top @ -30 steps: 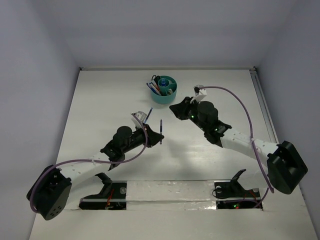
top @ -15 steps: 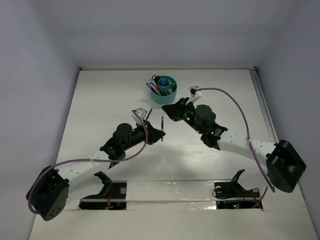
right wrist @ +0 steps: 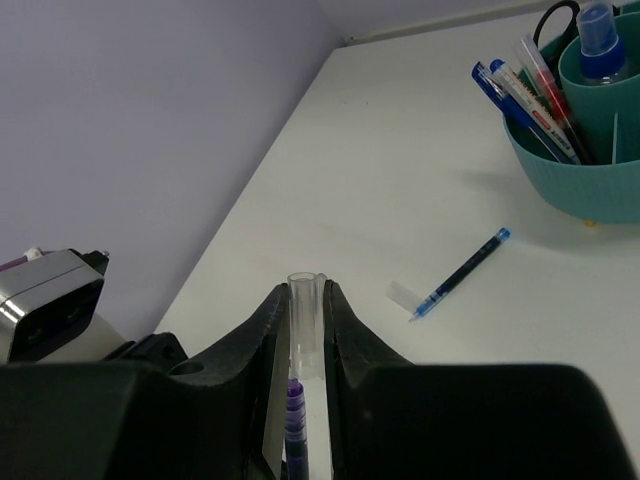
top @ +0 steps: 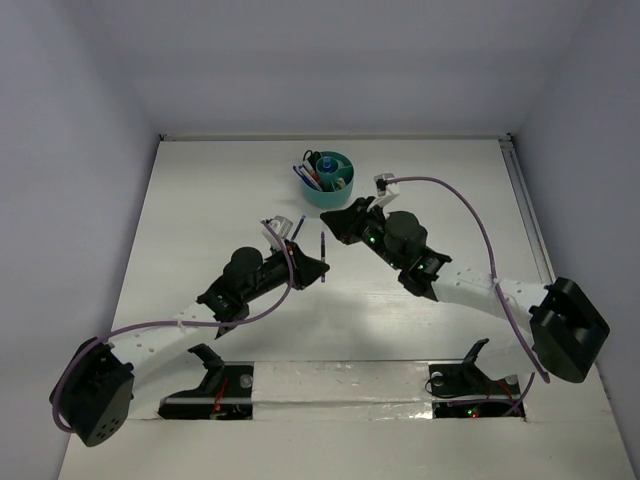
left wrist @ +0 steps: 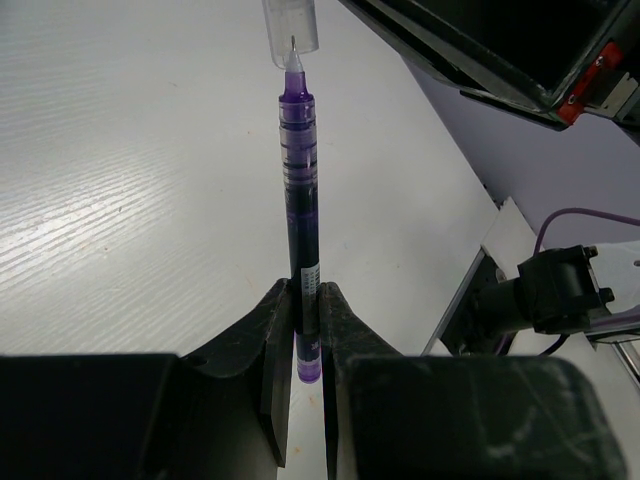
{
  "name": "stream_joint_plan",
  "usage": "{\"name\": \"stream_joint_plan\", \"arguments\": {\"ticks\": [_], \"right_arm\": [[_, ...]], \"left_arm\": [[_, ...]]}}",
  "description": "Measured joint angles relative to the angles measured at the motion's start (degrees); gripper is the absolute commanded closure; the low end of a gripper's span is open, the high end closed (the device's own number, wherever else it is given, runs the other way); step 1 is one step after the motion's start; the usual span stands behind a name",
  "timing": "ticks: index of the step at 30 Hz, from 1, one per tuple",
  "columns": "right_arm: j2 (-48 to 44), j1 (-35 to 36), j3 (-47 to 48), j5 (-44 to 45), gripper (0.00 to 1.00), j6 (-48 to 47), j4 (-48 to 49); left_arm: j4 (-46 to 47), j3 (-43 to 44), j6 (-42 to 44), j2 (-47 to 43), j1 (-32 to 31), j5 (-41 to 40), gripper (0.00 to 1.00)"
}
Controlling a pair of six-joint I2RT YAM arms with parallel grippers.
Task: Sort the stationery into containers
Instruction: Close the pen cap on the pen.
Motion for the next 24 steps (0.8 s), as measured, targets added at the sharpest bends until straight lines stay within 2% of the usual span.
{"name": "stream_joint_plan", "arguments": {"ticks": [24], "right_arm": [[0.5,0.4,0.8,2.0,1.0,-1.0,0.1]], "left_arm": [[0.0,0.0,0.0,-0.7,0.0,0.0,1.0]]}}
